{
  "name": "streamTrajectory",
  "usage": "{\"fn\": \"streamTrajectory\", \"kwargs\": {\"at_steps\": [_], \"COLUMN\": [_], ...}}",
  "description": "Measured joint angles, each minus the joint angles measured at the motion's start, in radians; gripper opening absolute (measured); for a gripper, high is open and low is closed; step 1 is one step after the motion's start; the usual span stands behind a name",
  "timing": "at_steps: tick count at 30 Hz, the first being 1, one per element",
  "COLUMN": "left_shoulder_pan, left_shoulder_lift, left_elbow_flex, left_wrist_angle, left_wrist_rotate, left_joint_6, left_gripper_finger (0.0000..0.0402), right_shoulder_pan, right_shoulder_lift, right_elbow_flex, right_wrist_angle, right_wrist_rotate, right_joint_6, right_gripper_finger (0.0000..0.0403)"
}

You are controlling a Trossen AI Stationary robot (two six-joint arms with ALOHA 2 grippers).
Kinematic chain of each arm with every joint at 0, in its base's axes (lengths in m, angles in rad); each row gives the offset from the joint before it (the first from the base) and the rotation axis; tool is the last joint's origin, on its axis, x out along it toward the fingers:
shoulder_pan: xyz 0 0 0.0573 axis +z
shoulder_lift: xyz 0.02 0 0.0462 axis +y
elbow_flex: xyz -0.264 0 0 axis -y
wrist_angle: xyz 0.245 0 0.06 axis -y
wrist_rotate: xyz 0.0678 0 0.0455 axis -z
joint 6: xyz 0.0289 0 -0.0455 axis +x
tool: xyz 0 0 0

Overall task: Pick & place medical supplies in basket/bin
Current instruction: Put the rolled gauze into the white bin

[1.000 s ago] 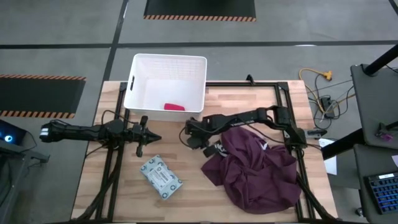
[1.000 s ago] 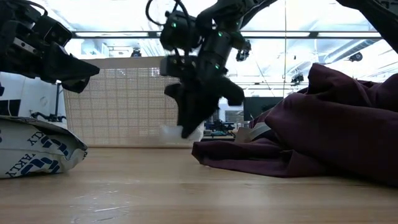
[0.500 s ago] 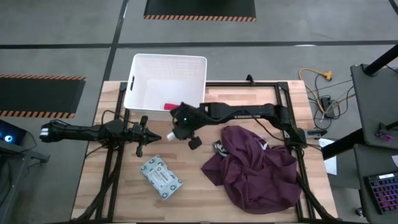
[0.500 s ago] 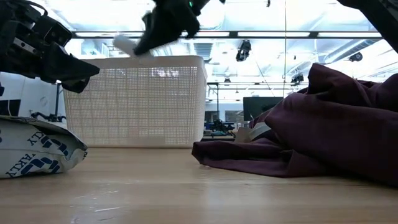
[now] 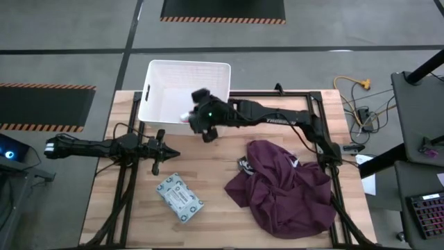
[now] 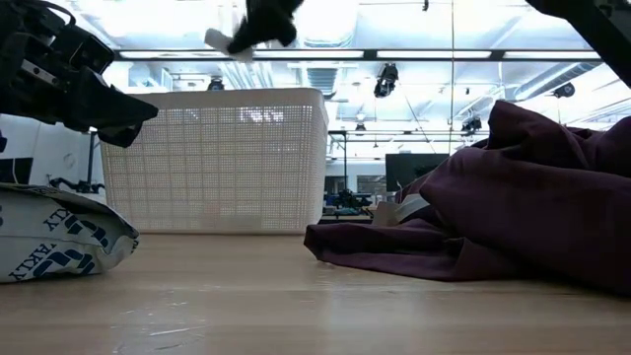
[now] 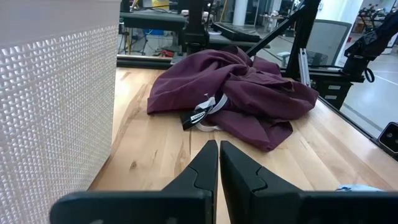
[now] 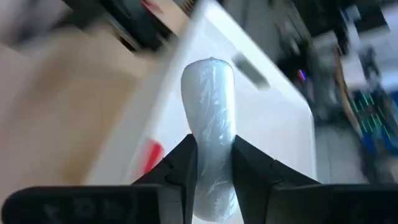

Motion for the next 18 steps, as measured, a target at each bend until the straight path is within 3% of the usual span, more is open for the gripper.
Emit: {"fn": "streamTrajectory", "kwargs": {"at_steps": [5,12,18], "left_shoulder_pan": [0.0,0.0,0.0], "left_shoulder_lift": [0.0,0.0,0.0], "left_elbow_flex": [0.0,0.0,0.0], "left_wrist_angle": [0.0,0.0,0.0], "left_wrist_rotate": [0.0,0.0,0.0], "left_joint_6": [0.0,0.0,0.0], "left_gripper_finger": [0.0,0.0,0.0], "right_shoulder_pan": [-0.068,-0.17,-0.197], "right_shoulder_lift": [0.0,0.0,0.0], "right_elbow_flex": [-0.026,-0.048,-0.05], "right_wrist_angle": [-0.006,-0.009,-0.065], "right_wrist_rotate": [0.023,-0.141,-0.179], "right_joint_6": [0.167,0.611,0.675], "right_gripper_finger": [0.0076,0.01,0.0153]}}
